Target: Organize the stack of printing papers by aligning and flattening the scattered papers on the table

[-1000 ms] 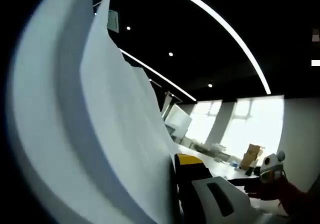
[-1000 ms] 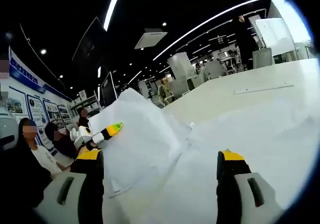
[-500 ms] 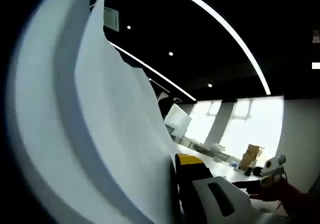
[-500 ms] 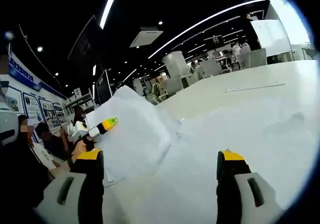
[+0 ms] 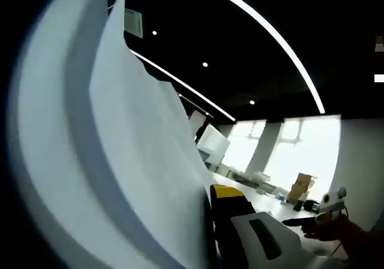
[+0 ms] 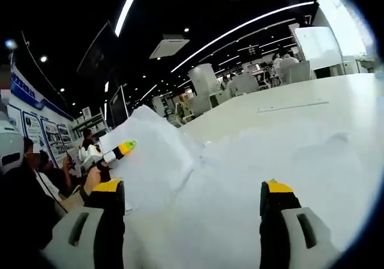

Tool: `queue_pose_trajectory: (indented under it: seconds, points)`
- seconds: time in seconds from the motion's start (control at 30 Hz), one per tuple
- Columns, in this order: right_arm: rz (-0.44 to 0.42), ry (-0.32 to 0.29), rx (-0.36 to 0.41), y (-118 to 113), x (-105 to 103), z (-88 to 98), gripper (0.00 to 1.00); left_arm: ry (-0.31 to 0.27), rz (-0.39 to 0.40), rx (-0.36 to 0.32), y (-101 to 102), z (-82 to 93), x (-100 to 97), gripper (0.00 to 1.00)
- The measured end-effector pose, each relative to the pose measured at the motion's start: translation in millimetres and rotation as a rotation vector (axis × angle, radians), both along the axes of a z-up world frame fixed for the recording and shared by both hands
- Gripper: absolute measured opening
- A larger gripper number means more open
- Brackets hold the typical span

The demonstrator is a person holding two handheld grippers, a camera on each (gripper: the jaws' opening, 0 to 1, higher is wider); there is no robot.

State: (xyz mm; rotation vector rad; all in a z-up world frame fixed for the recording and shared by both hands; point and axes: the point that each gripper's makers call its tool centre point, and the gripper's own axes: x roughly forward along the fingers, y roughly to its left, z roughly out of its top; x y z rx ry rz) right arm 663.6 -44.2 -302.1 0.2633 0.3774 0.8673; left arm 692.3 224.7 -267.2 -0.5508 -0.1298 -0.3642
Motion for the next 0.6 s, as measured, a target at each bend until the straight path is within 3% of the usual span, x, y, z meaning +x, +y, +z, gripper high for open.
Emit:
queue_pose_trajectory:
  seconds: [0.6]
  points:
    - [-0.089, -0.01, -0.031, -36.0, -2.9, -2.6, 0.88, 0.002, -0.01, 0.004, -2.4, -0.4, -0.2, 0.1]
